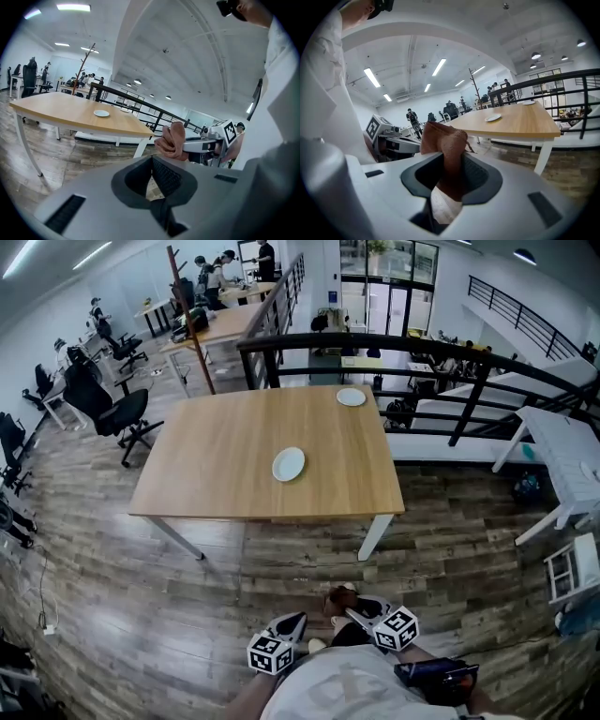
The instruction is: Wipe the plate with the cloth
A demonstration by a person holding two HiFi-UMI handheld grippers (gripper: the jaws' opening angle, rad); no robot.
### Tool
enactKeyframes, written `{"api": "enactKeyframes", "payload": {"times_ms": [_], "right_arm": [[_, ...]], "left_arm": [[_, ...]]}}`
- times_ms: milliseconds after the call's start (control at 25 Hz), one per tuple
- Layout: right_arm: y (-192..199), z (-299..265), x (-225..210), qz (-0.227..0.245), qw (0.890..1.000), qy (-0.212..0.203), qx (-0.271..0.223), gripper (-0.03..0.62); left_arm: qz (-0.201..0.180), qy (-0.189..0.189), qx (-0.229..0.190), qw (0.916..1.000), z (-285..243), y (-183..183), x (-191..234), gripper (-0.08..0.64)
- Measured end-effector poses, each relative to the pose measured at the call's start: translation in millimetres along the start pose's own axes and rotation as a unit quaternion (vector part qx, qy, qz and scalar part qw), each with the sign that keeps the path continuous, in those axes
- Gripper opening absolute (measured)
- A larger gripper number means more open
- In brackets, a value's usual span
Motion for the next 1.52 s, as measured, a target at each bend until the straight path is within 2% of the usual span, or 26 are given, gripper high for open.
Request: {"api": "enactKeyframes", "payload": {"times_ms": [600, 920, 1080, 1520], "right_arm": [[-4, -24, -2, -0.010, 1.000, 0.008, 0.013, 0.121], [-9, -46, -23, -0.046, 0.999, 0.012, 0.022, 0.121], [-20, -75, -37, -0.061, 0.998, 0.002, 0.027, 0.121], [-74, -143, -96, -0.050, 0.998, -0.029, 0.040, 0.121]], "left_arm": [[0.007, -0.001, 0.002, 1.0000, 2, -3, 21, 0.012], [0.020, -0.008, 0.017, 0.9996, -3, -11, 42, 0.012], [0.029, -0.025, 0.021, 0.9991, -4, -23, 63, 0.012], [0.033, -0.043, 0.022, 0.9983, -51, -78, 112, 0.012]]}}
Point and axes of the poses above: the fingertips, and each gripper's own axes: z backward along the fingers, x to its left, y out of its underside, the point moved 10 cm from there along z, backward along the fingers, and after that the axes turned 1 degree about y, right-handed, at the moved point
